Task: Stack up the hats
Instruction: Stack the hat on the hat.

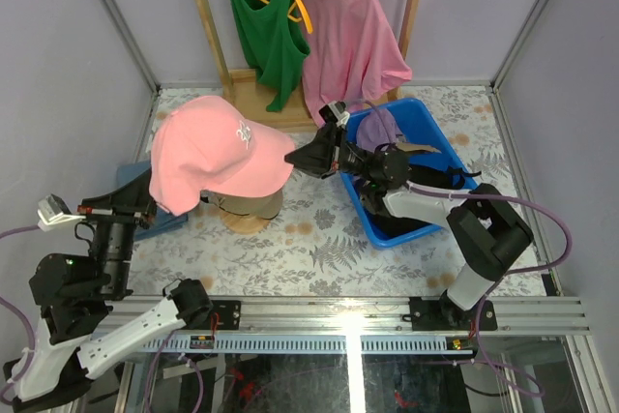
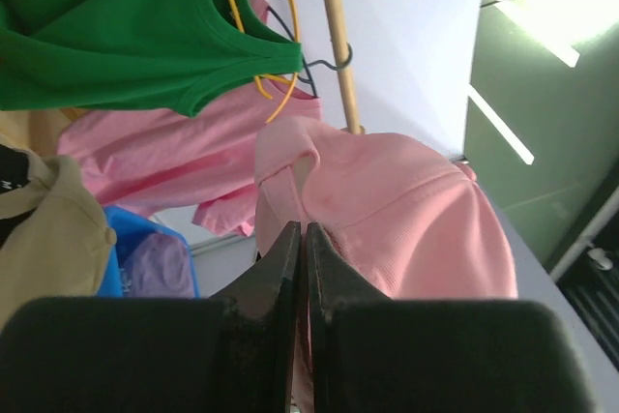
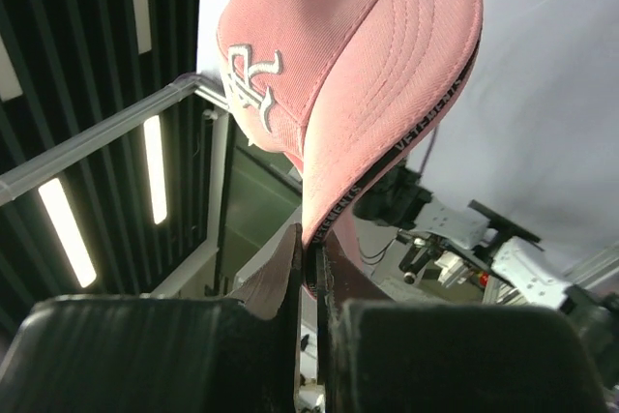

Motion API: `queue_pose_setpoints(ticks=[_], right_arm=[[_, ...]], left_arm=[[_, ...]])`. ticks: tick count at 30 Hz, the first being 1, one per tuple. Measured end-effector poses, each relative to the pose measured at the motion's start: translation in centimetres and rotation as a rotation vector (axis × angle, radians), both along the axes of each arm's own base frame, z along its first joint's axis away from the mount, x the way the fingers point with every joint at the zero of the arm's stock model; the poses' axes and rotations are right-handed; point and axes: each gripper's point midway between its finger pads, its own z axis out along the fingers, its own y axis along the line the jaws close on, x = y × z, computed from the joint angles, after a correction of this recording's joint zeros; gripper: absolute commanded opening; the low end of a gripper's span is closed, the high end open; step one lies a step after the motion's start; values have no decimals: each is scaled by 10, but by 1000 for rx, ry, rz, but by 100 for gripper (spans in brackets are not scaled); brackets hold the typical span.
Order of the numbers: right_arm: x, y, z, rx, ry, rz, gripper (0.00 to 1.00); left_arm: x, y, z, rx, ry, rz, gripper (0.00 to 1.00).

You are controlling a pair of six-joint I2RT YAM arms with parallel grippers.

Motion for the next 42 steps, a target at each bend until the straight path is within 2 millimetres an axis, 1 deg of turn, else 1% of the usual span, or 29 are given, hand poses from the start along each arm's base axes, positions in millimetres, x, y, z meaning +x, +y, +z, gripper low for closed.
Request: queue_pose_setpoints(ticks=[5,9,13,18,25,31,36,39,42], right_arm=[[30,-11,-14,-32,11,-60,0],[50,-15,-36,-79,26,-82,0],[67,-16,-64,-135,47,-87,0],[81,-21,-89,-186,52,-93,0],[98,-27,-118,-234,62,-110,2],[108,-26,-142,-265,91,-119,7],[114,-26,-152,-278,104,-129,14],[120,-29,-157,-282,114,-147,19],[128,-32,-164,-288,130,-167,26]], left_arm=[[12,-4,-6,89,53,55,0],[26,-15,-19,199,108,94,0],[37,-23,-30,295,150,130,0],[46,-29,-45,392,184,168,0],[63,-47,-74,541,237,188,0],[66,-49,-92,599,259,202,0],[69,-50,-102,646,263,210,0],[71,-51,-105,665,258,220,0],[72,-52,-106,680,252,225,0]])
